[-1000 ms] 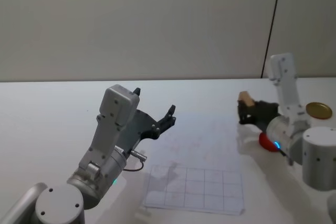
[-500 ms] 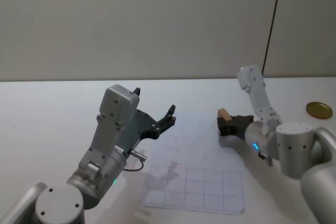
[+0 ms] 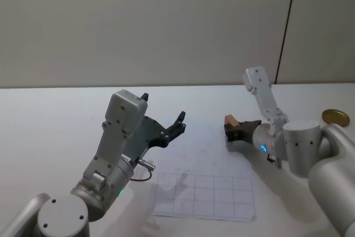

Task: Use the one hand to pick up the stamp and affix it onto the A4 paper.

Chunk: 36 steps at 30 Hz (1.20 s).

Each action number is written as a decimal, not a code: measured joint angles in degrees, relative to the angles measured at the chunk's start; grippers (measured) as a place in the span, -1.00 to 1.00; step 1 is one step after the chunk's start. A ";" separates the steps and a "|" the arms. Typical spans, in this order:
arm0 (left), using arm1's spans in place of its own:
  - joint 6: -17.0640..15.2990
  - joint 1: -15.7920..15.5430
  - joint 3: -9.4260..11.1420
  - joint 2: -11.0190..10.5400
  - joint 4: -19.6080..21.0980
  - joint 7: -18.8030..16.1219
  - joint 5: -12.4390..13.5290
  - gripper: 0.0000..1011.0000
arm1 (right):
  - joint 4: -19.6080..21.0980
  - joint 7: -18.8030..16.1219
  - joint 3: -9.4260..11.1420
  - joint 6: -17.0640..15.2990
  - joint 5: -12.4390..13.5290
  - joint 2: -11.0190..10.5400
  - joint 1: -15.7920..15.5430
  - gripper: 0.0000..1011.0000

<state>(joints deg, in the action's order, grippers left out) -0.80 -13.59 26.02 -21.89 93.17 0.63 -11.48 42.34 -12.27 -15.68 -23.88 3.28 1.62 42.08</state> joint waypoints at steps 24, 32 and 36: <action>0.00 0.00 0.00 0.00 0.00 0.00 0.00 0.96 | -3.03 -1.36 0.58 -1.12 -0.11 0.51 2.30 -0.56; 0.00 0.00 0.00 0.00 0.00 0.00 0.00 0.96 | 0.05 -1.36 0.66 0.12 -0.54 0.03 1.17 -0.56; 0.00 0.00 0.00 0.00 0.00 0.00 0.00 0.96 | 3.04 -1.25 0.81 1.23 -0.85 -0.36 0.34 -0.56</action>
<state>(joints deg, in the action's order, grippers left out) -0.80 -13.59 26.03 -21.89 93.18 0.63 -11.48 45.38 -13.53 -14.86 -22.64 2.43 1.25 42.42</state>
